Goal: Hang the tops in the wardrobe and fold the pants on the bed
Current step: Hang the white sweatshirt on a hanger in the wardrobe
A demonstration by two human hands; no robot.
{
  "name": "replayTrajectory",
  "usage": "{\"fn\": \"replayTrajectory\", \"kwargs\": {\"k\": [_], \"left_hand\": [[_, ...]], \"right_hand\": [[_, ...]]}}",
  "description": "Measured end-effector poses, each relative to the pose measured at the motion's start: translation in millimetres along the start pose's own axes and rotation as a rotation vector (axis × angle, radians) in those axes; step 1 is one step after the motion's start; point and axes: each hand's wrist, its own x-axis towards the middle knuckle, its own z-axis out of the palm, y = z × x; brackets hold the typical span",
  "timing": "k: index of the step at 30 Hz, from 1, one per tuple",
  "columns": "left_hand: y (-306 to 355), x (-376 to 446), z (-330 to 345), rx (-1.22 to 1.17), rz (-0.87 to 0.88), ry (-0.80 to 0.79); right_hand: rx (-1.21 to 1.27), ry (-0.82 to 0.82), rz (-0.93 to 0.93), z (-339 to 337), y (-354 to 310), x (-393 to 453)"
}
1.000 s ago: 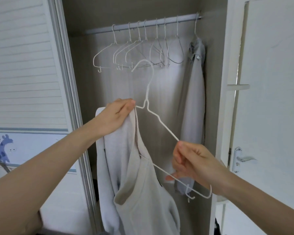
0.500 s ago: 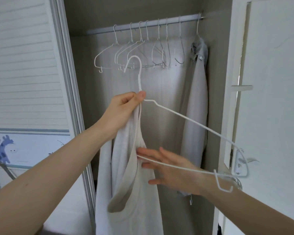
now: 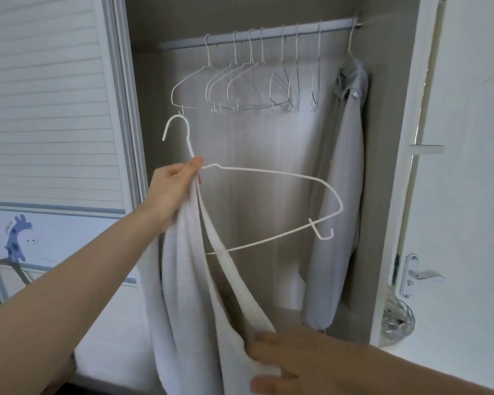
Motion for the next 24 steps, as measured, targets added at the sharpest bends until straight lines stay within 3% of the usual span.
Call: {"fn": "replayTrajectory", "kwargs": {"k": [1,6,17,24], "left_hand": [[-4,2,-5,0.007,-0.016,0.01],[-20,9,-20,0.153,-0.076,0.021],[-27,-4,2,0.47,0.168,-0.055],[-8,-27,46,0.452,0.252,-0.202]], "right_hand": [[0.091,0.02,0.008,-9,-1,-8],[-0.119,0.039,0.182,-65,8,-43],[-0.261,0.509,0.287,-131,33,-50],[0.266,0.909,0.662,-138,24,-6]]}}
